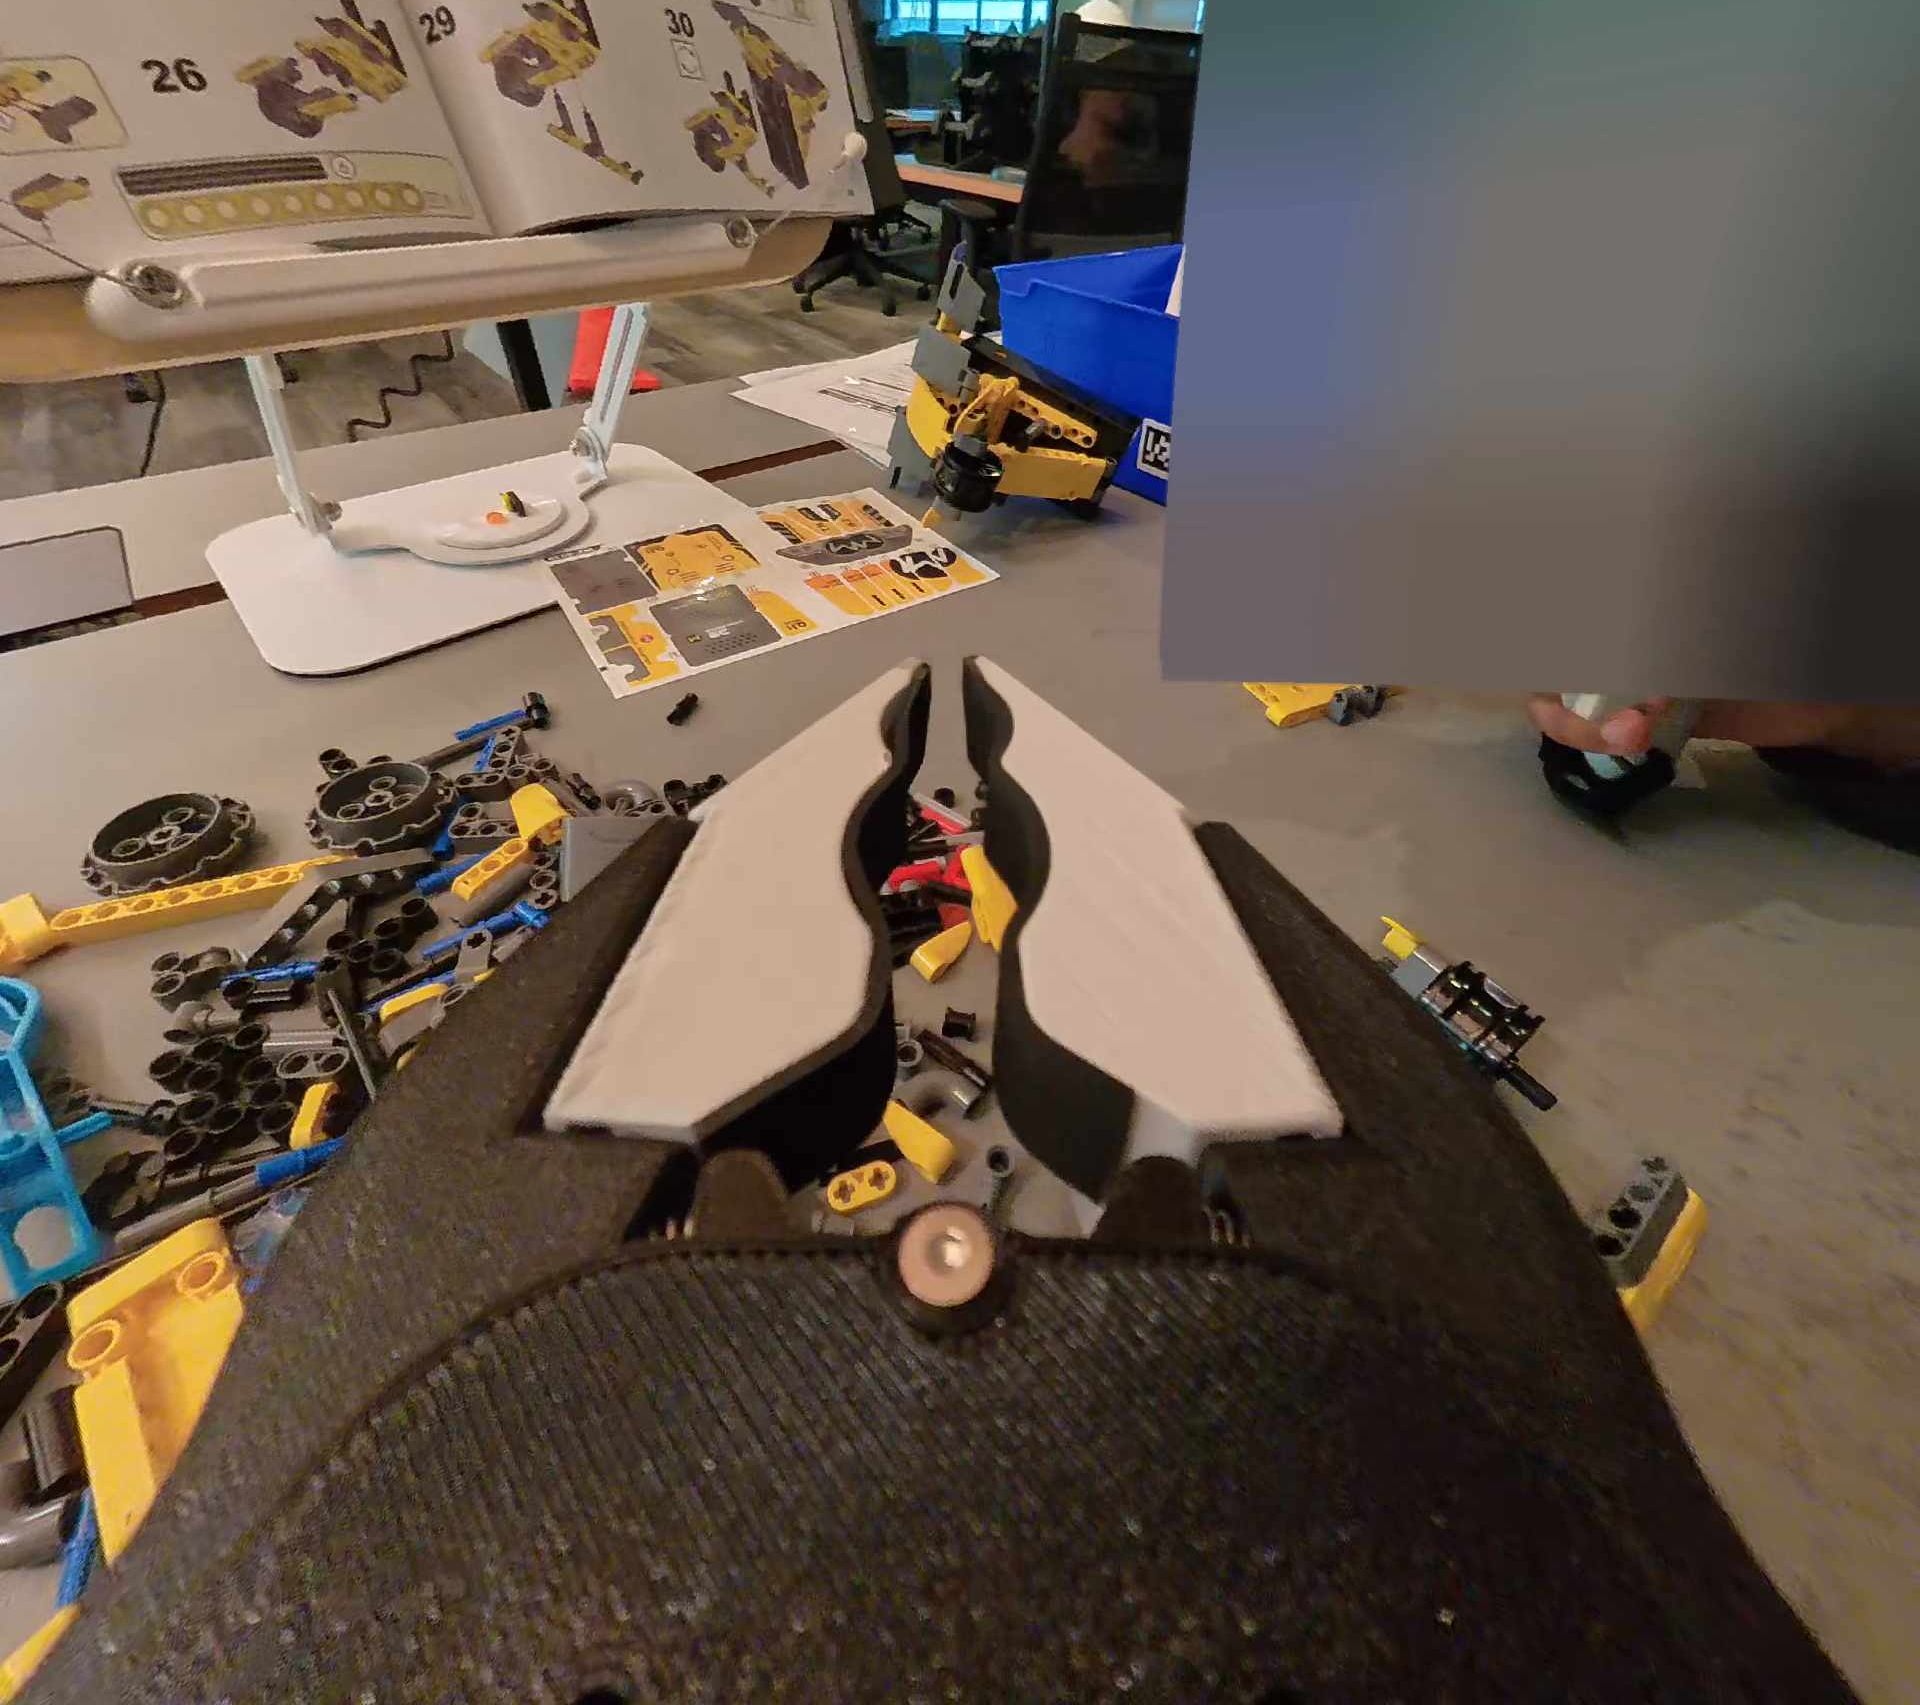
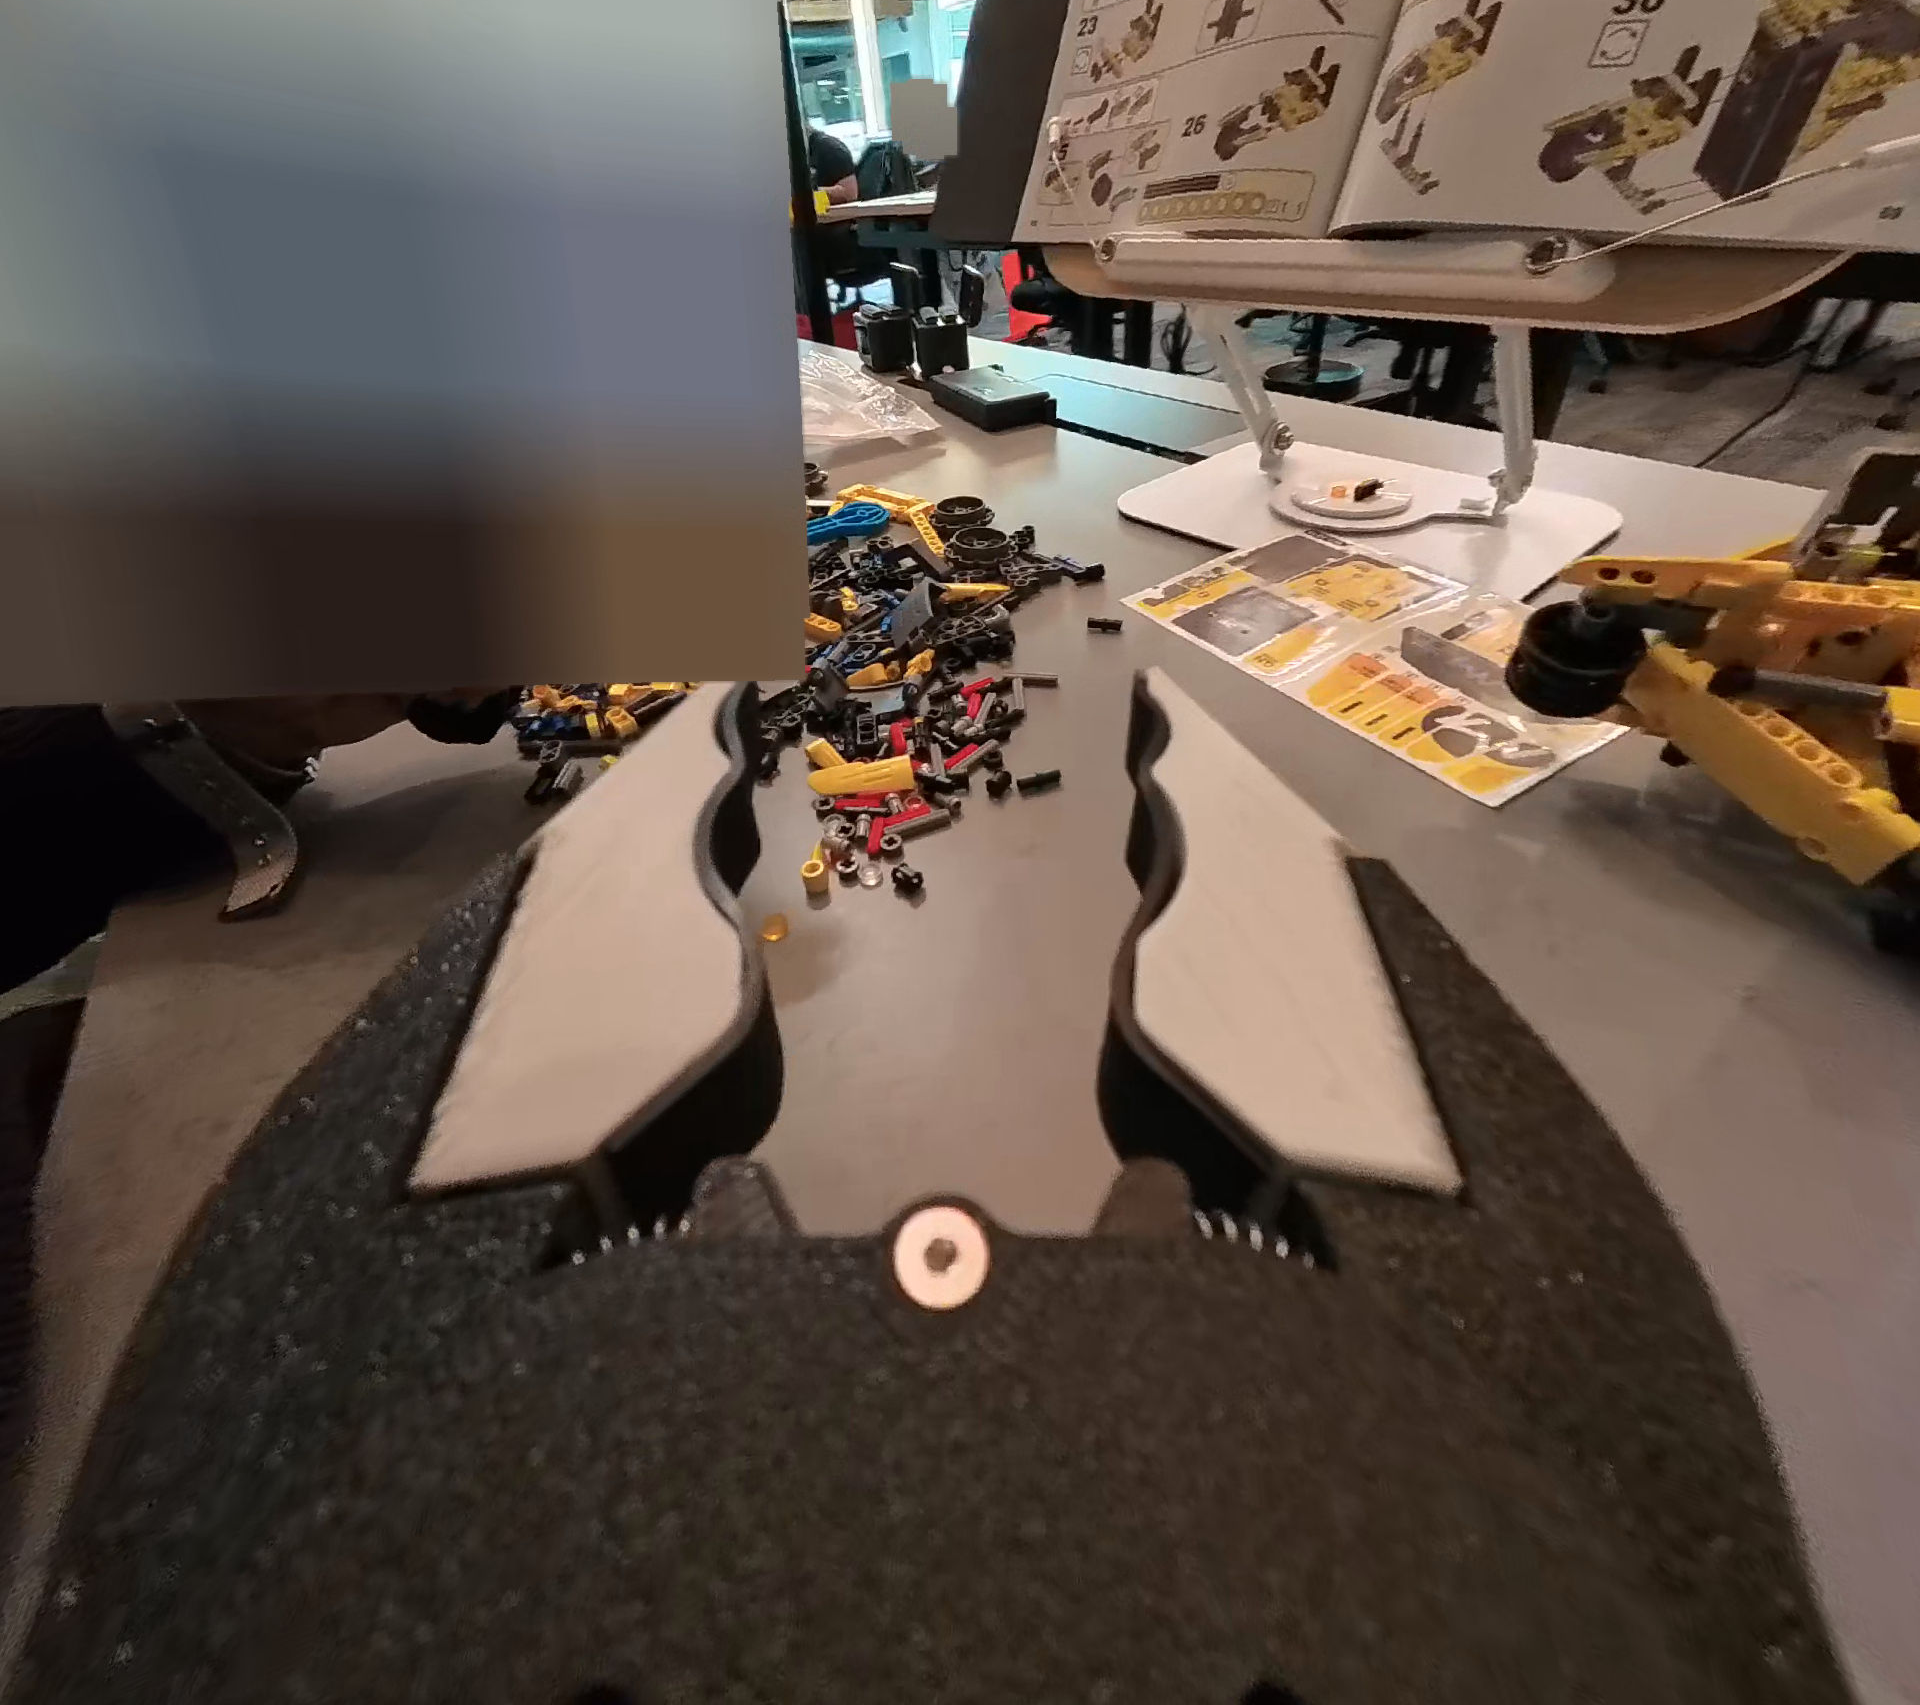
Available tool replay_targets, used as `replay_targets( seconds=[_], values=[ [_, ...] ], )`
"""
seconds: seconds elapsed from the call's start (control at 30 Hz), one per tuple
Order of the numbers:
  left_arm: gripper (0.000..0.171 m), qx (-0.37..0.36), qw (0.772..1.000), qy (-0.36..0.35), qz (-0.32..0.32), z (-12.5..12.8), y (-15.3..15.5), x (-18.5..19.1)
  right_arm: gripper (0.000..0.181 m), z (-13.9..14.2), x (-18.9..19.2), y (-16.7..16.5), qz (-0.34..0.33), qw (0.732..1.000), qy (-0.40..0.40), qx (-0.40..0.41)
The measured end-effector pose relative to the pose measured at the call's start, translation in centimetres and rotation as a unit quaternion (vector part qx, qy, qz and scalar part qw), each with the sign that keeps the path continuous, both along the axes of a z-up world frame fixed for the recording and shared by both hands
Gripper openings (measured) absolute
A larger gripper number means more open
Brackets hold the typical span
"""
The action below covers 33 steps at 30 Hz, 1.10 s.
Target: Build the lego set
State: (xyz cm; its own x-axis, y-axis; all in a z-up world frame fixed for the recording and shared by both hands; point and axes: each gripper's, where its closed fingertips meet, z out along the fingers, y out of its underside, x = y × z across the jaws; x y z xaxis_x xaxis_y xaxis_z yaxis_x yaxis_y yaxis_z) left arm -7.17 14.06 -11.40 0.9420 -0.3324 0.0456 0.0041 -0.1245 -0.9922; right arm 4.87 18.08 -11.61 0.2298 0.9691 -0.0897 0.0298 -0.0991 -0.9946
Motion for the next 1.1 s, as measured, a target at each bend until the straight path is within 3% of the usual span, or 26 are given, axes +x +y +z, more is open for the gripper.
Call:
replay_targets(
  seconds=[0.3, 0.43, 0.63, 0.73, 0.8, 0.87, 0.97, 1.1],
  values=[
    [0.029, 0.004, 1.0, -0.001, -0.03, 0.1, -0.5, 0.8, 0.066, -0.4, 0.0, 0.3, 0.0, 1.0, -0.008, -0.015],
    [0.035, 0.002, 0.999, 0.004, -0.041, -0.1, -0.5, 1.2, 0.056, -0.7, 0.1, 0.6, 0.001, 1.0, -0.017, -0.025],
    [0.038, -0.001, 0.999, 0.01, -0.054, -0.3, -0.6, 1.7, 0.054, -0.8, 0.1, 0.0, 0.02, 0.999, -0.021, -0.025],
    [0.039, -0.003, 0.998, 0.017, -0.053, -0.4, -0.6, 1.7, 0.05, -1.0, -0.5, -4.0, 0.116, 0.992, -0.039, 0.007],
    [0.039, -0.005, 0.998, 0.019, -0.054, -0.5, -0.6, 1.8, 0.048, -1.9, -0.2, -9.8, 0.256, 0.963, -0.074, 0.03],
    [0.039, -0.005, 0.998, 0.02, -0.055, -0.6, -0.6, 1.8, 0.039, -3.2, 0.6, -14.4, 0.347, 0.929, -0.106, 0.073],
    [0.039, -0.01, 0.998, 0.023, -0.057, -0.9, -0.5, 2.0, 0.034, -5.2, 0.6, -15.8, 0.359, 0.912, -0.159, 0.116],
    [0.04, -0.017, 0.997, 0.03, -0.064, -1.3, -0.4, 2.4, 0.035, -6.2, 0.5, -15.5, 0.359, 0.909, -0.196, 0.08]
  ],
)
